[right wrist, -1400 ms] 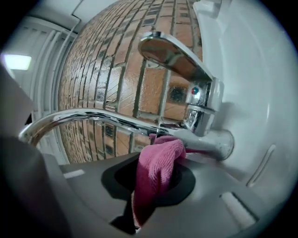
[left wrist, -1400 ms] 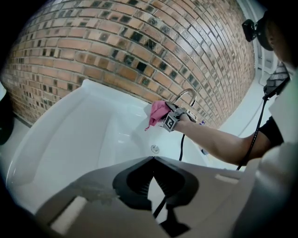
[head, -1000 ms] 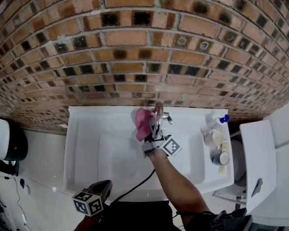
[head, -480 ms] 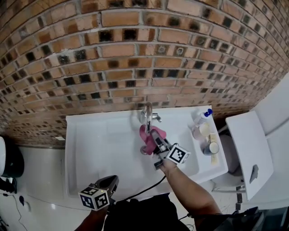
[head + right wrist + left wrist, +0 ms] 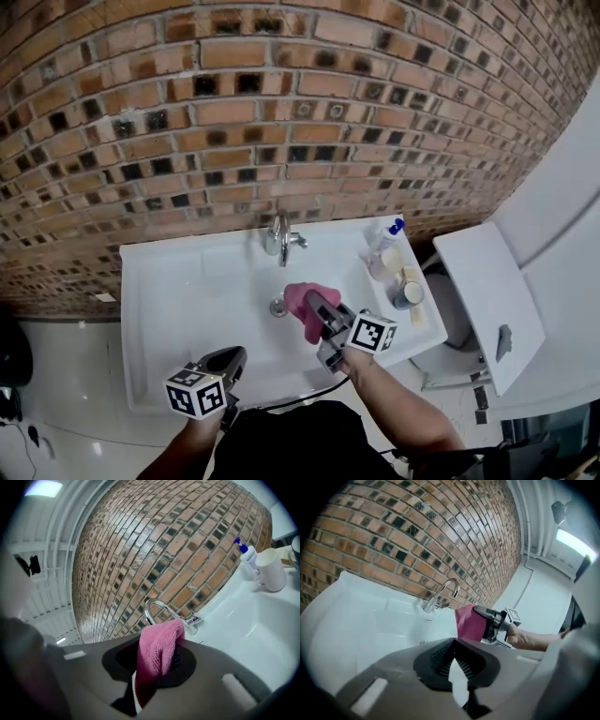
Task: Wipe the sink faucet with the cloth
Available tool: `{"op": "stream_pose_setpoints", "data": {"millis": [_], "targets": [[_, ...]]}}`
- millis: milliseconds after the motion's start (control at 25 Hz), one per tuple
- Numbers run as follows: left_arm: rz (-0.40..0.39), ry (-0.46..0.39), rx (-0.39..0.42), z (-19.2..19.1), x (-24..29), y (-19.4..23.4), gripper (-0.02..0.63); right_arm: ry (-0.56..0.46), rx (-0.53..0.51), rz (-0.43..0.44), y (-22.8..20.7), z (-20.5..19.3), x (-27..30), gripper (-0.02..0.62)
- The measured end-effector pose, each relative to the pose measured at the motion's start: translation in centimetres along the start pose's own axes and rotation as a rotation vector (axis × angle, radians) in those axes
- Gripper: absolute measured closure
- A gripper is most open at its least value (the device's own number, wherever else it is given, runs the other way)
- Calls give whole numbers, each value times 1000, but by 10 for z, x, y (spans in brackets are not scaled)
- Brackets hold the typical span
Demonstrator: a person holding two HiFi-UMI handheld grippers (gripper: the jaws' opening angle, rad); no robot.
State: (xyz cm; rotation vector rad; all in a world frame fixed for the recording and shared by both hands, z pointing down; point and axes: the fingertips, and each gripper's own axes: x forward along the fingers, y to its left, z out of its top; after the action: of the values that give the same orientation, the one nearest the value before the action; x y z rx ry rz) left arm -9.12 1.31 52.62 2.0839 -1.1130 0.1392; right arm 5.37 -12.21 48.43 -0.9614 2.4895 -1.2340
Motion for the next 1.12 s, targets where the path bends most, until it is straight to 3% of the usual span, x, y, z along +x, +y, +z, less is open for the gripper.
{"op": "stream_pose_setpoints", "data": {"millis": [240, 400, 800, 1120], "targets": [[21, -66, -40, 2, -5, -19, 603, 53, -87, 115, 49, -1, -38, 532], [18, -98, -82, 0, -8, -45, 602, 58, -112, 144, 64, 3, -77, 532], [50, -111, -116, -28, -5, -90, 602, 136, -134, 187, 67, -18, -151, 532], [88, -117, -131, -51, -9, -107, 601, 213, -166, 173, 54, -44, -183, 534]]}}
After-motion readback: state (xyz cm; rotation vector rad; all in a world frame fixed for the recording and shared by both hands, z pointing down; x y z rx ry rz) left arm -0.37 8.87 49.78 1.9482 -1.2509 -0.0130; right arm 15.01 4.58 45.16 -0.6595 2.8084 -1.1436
